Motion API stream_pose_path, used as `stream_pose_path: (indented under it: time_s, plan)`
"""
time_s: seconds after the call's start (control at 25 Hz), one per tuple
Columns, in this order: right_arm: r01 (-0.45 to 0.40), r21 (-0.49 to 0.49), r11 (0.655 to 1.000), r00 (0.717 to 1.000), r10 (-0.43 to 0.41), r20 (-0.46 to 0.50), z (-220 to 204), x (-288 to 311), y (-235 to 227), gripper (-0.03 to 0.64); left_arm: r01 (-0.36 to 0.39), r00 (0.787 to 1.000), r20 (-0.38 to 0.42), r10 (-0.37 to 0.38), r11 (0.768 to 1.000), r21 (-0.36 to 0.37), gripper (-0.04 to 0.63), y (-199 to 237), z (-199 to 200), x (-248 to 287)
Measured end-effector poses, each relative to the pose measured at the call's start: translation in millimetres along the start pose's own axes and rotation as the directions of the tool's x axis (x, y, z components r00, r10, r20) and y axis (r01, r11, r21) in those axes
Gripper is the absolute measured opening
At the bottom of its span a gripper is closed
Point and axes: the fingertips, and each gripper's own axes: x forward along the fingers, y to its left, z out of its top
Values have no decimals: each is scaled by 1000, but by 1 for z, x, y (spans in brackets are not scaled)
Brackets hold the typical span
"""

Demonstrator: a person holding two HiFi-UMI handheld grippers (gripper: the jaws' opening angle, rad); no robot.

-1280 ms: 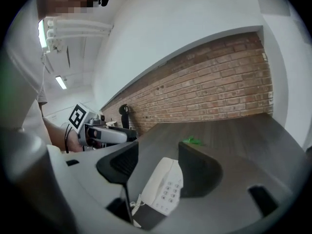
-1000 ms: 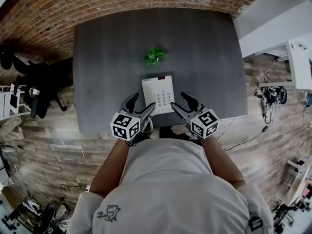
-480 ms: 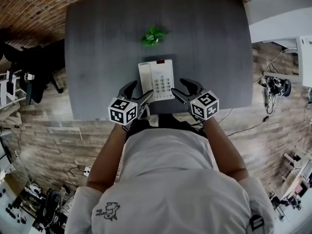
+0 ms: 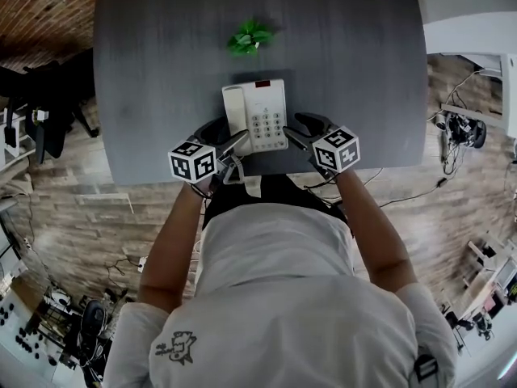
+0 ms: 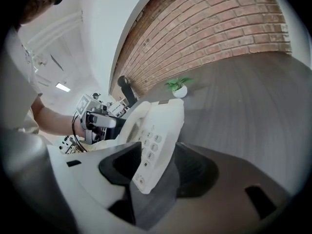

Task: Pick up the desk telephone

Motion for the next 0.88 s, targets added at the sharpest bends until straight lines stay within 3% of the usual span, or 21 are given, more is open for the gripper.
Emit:
stream_pose_path:
  time_s: [0.16,0.32,0.48,0.88]
  plan:
    - [-55,34,998,997,57,-49,-12,10,-5,219,72,997,21,-71,996,-46,367,3,-3,6]
    - [-78,38,996,994,81,-75,-16,18,-10,202,64,998,-10,-64,997,-41,368,15,-8,11]
    - [-94,62,994,992,98,-77,-19,21,-13,146,85,996,-10,-86,991,-103,367,18,-13,17]
    - [-166,130,978,981,177,-77,-18,26,-7,122,137,990,-9,-138,984,-115,370,16,-16,22]
